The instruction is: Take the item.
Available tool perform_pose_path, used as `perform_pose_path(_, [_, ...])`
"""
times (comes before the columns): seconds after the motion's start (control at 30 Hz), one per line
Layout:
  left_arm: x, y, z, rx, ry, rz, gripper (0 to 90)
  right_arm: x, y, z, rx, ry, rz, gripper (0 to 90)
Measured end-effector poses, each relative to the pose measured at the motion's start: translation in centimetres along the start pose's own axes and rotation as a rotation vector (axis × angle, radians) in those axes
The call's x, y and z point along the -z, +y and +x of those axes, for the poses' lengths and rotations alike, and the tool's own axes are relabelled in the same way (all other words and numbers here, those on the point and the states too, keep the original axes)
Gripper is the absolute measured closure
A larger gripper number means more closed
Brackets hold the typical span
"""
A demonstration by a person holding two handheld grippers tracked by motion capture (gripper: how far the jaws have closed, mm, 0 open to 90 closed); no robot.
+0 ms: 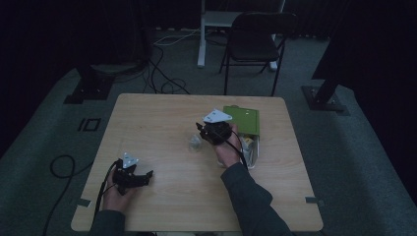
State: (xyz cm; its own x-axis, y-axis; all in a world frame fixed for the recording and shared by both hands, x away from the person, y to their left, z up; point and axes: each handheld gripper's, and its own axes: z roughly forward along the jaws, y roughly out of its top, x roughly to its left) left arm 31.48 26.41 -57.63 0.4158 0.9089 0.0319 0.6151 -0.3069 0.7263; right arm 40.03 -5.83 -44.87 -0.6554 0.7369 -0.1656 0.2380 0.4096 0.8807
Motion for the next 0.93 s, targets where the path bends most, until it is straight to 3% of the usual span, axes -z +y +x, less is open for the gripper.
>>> perform_pose_path(0.13, [0.0, 0.0, 0.0, 0.001, 0.001, -0.001, 15.4, 0.8, -0.1, -0.1, 0.002, -0.002, -0.004, 65.9])
perform_pose_path(0.2, [0.0, 0.0, 0.0, 0.001, 0.000, -0.001, 15.4, 1.9, -0.7, -0.1, -0.039, 0.024, -0.015, 64.6])
perform_pose_path(0.4, [0.0, 0.0, 0.0, 0.001, 0.000, 0.000, 15.4, 3.1, -2.3, 0.7, -0.029, 0.046, 0.003, 64.6])
perform_pose_path(0.5, [0.0, 0.0, 0.0, 0.001, 0.000, 0.000, 15.4, 3.8, -3.2, 1.0, -0.032, 0.080, 0.009, 64.5])
perform_pose_path(0.93, [0.0, 0.0, 0.0, 0.001, 0.000, 0.001, 15.4, 7.0, -5.8, 2.2, 0.037, 0.107, 0.033, 64.9])
